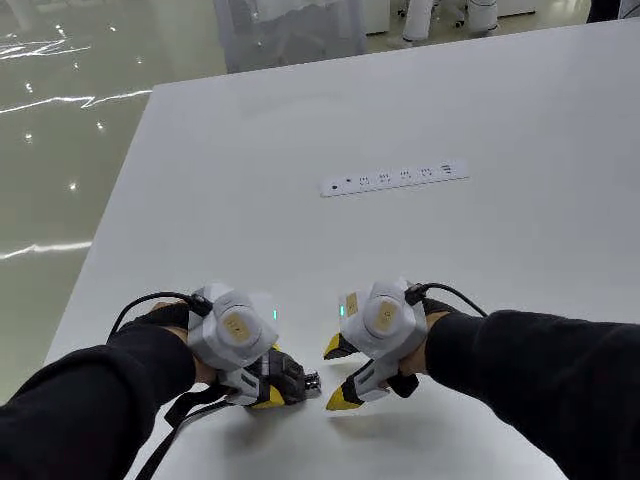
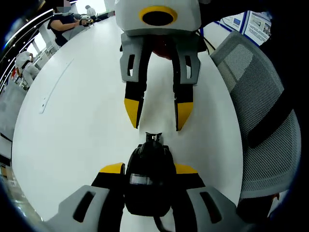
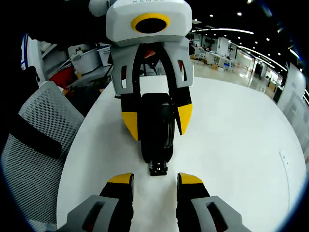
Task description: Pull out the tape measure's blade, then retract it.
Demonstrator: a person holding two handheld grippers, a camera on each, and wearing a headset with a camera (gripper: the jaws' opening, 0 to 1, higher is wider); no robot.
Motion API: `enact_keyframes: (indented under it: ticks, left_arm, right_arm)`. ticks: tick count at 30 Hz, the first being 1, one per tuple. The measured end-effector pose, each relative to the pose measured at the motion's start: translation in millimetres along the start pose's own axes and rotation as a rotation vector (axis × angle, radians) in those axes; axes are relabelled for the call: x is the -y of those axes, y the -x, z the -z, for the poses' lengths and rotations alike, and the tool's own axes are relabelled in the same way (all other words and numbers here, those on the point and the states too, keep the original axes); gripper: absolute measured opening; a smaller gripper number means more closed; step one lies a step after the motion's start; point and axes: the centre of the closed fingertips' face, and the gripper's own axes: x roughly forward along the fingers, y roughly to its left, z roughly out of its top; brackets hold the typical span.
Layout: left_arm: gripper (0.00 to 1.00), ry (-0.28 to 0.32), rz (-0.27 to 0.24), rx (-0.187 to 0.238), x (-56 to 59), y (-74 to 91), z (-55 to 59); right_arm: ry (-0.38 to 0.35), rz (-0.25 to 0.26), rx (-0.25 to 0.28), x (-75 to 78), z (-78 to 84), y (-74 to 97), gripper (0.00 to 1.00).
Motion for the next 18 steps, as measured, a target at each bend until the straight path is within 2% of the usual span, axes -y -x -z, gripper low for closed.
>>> enact_keyframes:
  ticks: [3, 9, 18]
  left_arm:
    - [0.32, 0.004, 0.005, 0.007, -0.6, -0.4, 0.3]
    - [0.32, 0.008, 0.008, 0.012, -0.1, -0.5, 0.2]
    - [0.32, 0.010, 0.010, 0.014, 0.2, -0.6, 0.6]
  right_arm:
    - [0.012, 0.016, -0.008, 4.1, -0.8, -6.4, 0.25]
    - [0.022, 0.013, -0.012, 4.5, -2.8, -11.2, 0.19]
    - [0.014, 0.015, -0.007, 7.1, -5.2, -19.8, 0.16]
